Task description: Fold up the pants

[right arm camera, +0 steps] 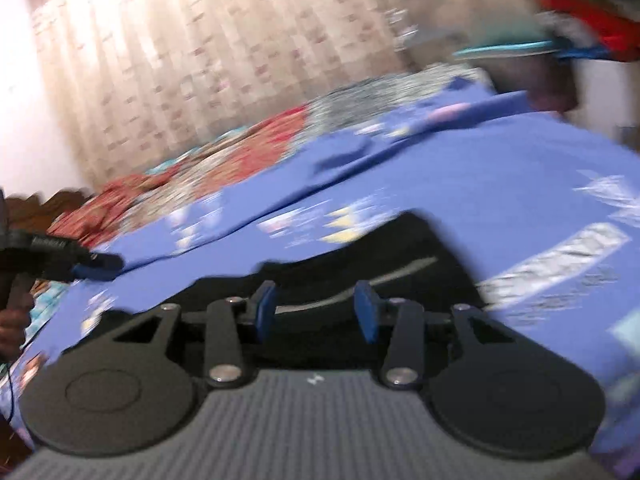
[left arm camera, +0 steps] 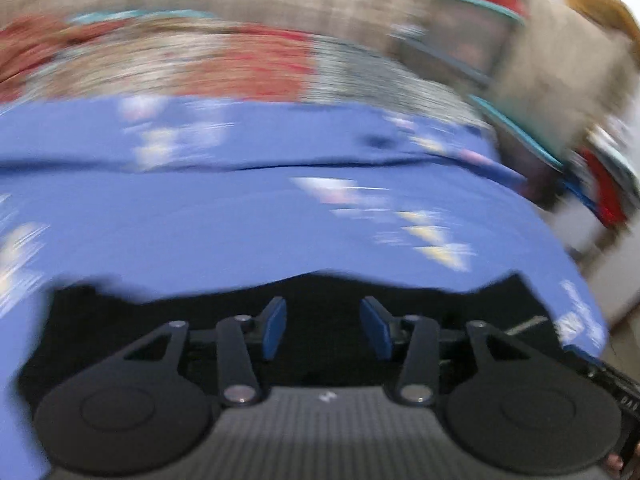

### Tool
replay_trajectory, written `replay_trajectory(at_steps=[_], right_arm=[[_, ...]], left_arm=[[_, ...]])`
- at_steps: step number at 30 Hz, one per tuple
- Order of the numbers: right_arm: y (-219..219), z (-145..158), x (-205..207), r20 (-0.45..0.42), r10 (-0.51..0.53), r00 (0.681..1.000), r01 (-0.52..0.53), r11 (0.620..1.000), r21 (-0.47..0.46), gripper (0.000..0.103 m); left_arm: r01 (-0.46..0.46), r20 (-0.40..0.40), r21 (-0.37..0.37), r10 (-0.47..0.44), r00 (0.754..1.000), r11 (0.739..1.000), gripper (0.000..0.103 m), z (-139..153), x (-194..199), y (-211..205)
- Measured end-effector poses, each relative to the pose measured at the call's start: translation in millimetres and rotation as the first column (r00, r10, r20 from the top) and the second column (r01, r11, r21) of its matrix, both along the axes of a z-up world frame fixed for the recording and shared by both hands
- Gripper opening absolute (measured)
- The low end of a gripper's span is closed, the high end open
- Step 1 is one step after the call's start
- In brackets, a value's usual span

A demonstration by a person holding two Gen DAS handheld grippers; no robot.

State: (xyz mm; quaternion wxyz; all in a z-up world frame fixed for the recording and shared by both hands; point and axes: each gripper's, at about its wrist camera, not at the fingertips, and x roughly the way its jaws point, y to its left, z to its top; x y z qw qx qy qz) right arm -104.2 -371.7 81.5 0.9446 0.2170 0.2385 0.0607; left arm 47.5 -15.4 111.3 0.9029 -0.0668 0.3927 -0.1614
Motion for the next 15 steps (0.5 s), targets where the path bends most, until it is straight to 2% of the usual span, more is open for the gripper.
replay_trajectory(at_steps=[3,8,11,13,15], right_arm=[[39,3,22,-0.002,0.110,0.994,-0.110,0.994,0.015,0.046],[108,5,50,-0.054,0.250,0.967,-0.247,0.967,0.059,0.046],[145,7,56,-0.100,0.323,0.941,-0.322,0.946,0.030,0.045],[165,10,59,-0.132,0.368,0.920,-0.372,0.928,0.000,0.038],[183,15,65,-0.159,0.407,0.900,-0.415,0.909,-0.025,0.027]], left_arm=[[-0.186,-0.025,-0.018,0.185,0.982,0.982,0.050,-3,-30,77],[-0.401,-0.097,-0.098,0.393,0.915,0.911,0.057,-19,-67,169],[-0.459,-0.146,-0.196,0.437,0.888,0.867,0.059,-36,-76,200],[-0.466,-0.168,-0.247,0.436,0.884,0.850,0.066,-45,-77,210],[-0.461,-0.188,-0.297,0.422,0.887,0.836,0.069,-57,-77,213]])
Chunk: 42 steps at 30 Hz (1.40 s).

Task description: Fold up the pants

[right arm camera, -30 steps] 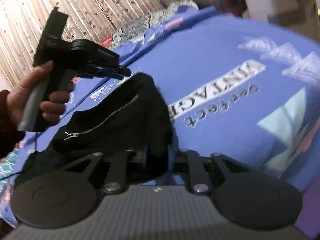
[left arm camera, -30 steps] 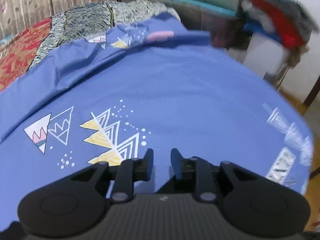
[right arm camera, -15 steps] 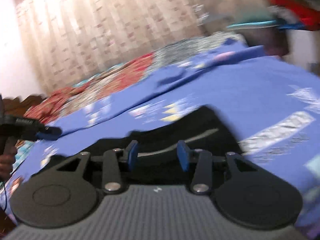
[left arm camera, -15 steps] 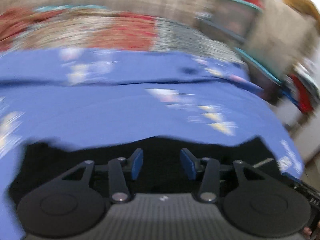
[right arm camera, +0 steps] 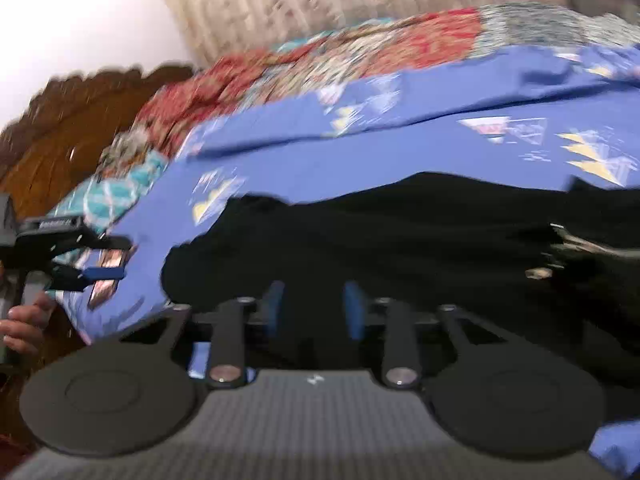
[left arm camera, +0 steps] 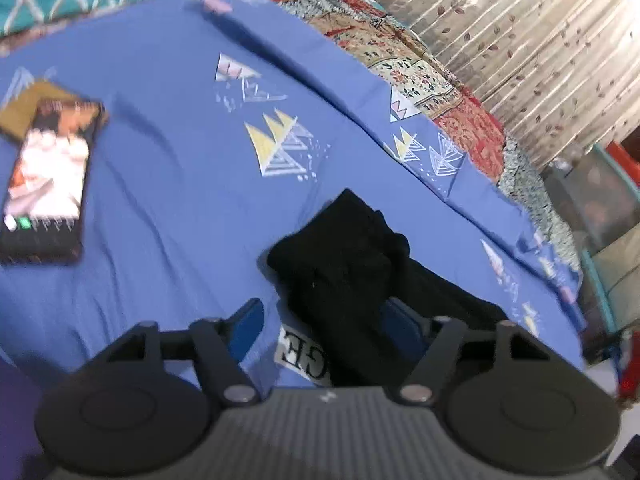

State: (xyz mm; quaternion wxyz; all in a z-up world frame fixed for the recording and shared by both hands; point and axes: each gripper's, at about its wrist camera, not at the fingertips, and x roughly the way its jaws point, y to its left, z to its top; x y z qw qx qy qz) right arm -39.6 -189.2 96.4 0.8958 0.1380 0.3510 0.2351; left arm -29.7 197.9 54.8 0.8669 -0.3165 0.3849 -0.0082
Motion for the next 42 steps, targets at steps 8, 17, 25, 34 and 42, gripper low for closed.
replay_trajectory(at_steps=[8,17,25,34,42], right_arm=[[43,-1,47,-0.123,0.038,0.992,-0.029,0.997,0.074,0.014],[79,-92,114,-0.563,-0.033,0.826,0.204,0.948,0.244,0.000],[64,-89,98,-0.560,-0.023,0.828,0.255,0.905,0.340,0.007],[-42,-45,45,-0.406,-0.324,0.854,0.475,0.803,0.359,0.013],[-71,-50,20,-0.402,-0.375,0.835,0.534,0.728,0.431,0.069]], left_arm=[[0.048,-0.029,-0.169,-0.054,0.998,0.984,0.095,-49,33,-5],[-0.025,-0.030,-0.140,0.021,0.999,0.990,0.033,-78,66,-10],[0.213,0.258,0.120,-0.238,0.936,0.970,0.022,-7,33,-77],[0.494,0.189,0.555,-0.680,0.709,0.669,0.045,-8,-3,-229],[0.532,0.179,0.556,-0.718,0.673,0.638,0.083,0,-27,-224]])
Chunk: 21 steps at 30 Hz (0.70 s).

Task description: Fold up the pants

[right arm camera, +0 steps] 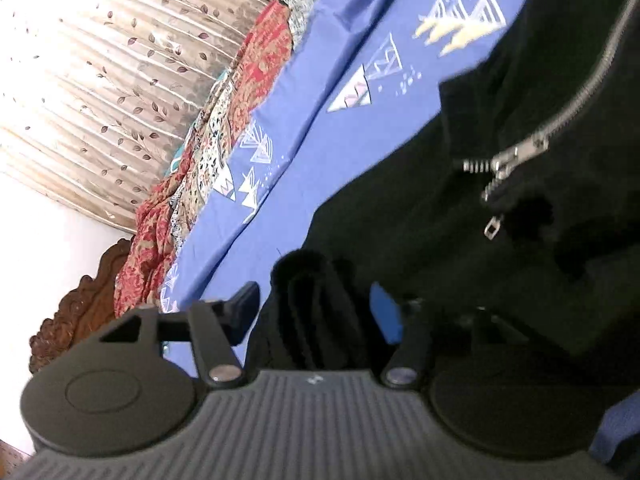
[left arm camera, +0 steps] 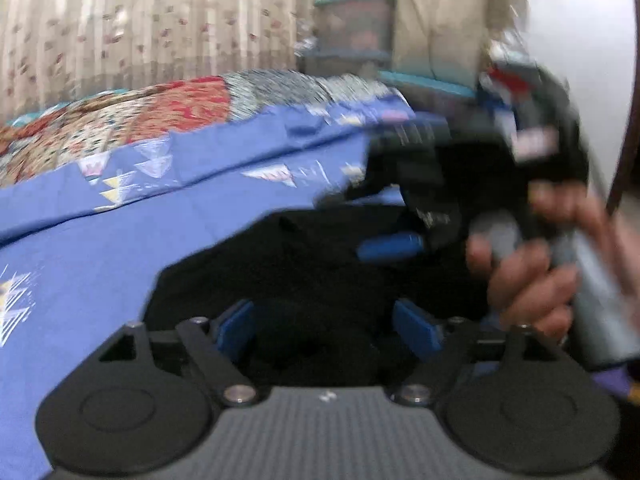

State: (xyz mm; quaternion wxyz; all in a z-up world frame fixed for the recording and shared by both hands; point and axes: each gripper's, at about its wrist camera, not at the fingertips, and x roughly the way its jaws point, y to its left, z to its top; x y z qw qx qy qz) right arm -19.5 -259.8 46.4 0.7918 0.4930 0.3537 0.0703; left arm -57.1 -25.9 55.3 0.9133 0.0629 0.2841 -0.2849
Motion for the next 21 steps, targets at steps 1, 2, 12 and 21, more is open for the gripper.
replay_trajectory(at_steps=[1,2,12,21], right_arm=[[4,-4,2,-0.015,0.013,1.000,-0.013,1.000,0.002,0.071],[8,-6,6,-0.030,0.024,0.999,-0.024,1.000,-0.001,0.074],[60,24,30,0.023,0.134,0.991,-0.115,0.919,-0.378,0.076],[46,53,7,0.062,0.295,0.954,-0.266,0.921,-0.283,0.058]], left_arm=[[-0.023,-0.006,-0.045,0.023,1.000,0.999,0.086,7,-1,14],[-0.052,-0.014,-0.085,0.051,0.999,0.995,0.091,12,-1,27],[-0.414,-0.352,-0.307,0.302,0.886,0.857,0.052,-13,26,125],[-0.406,-0.395,-0.349,0.261,0.881,0.845,0.052,-30,40,121]])
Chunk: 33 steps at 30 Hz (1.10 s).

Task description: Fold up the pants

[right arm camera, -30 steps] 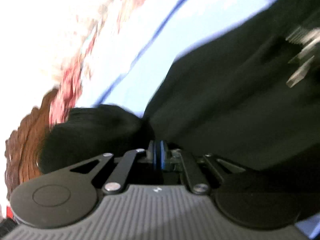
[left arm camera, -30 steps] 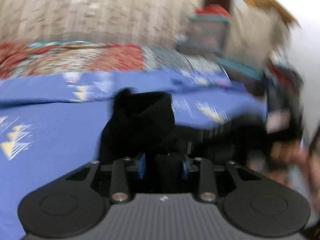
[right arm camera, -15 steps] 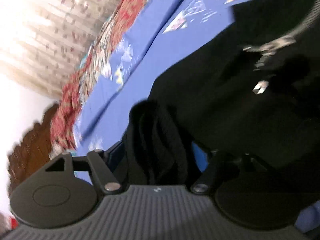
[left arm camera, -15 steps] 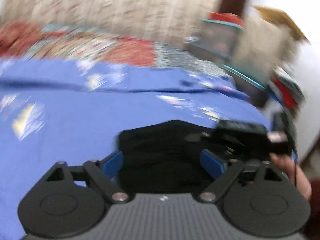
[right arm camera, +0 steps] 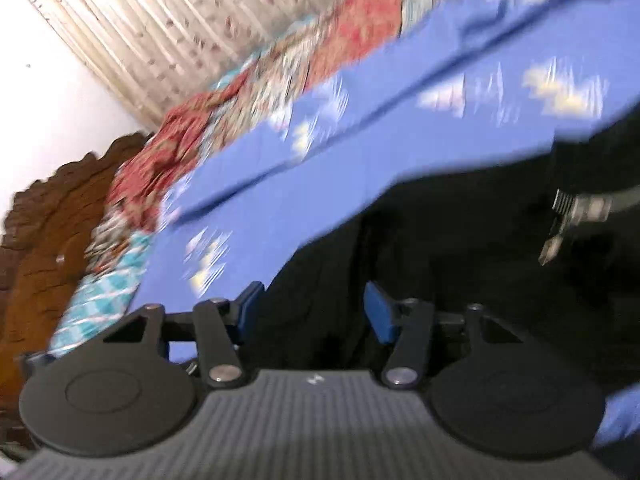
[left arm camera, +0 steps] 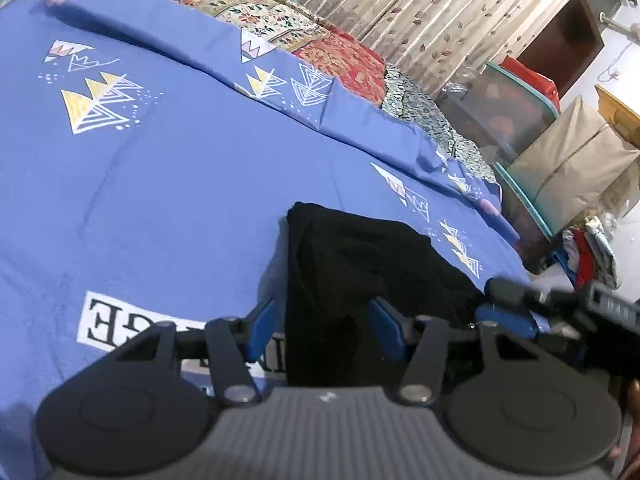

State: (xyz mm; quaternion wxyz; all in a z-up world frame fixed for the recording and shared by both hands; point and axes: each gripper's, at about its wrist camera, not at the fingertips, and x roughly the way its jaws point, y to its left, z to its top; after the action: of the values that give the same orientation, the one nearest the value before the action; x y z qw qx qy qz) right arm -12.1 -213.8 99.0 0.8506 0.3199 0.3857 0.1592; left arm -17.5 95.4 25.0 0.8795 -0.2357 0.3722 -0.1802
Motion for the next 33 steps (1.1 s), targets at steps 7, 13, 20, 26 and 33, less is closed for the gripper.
replay_trajectory(at_steps=[7,13,20,26,33], right_arm=[[32,-42,22,-0.169,0.084,0.982,-0.087,0.996,-0.010,0.040],[20,-3,9,-0.046,0.067,0.997,-0.070,0.995,-0.064,0.011],[-16,2,-15,0.011,0.065,0.998,-0.060,0.962,-0.267,0.011],[-27,-50,-2,-0.123,-0.058,0.991,0.027,0.971,-0.237,0.015],[-41,-20,-14,-0.054,-0.080,0.995,0.065,0.969,-0.237,0.036]], left_arm=[[0.050,0.002,0.051,-0.051,0.999,0.997,0.054,-4,-9,-14],[0.097,0.033,0.075,-0.100,0.994,0.992,0.056,4,-19,-27],[0.134,0.106,0.005,-0.134,0.985,0.991,0.061,24,-17,-39],[0.222,0.028,0.037,-0.224,0.974,0.974,0.042,2,-4,-72],[0.173,-0.071,0.184,-0.162,0.984,0.968,0.055,-32,4,-72]])
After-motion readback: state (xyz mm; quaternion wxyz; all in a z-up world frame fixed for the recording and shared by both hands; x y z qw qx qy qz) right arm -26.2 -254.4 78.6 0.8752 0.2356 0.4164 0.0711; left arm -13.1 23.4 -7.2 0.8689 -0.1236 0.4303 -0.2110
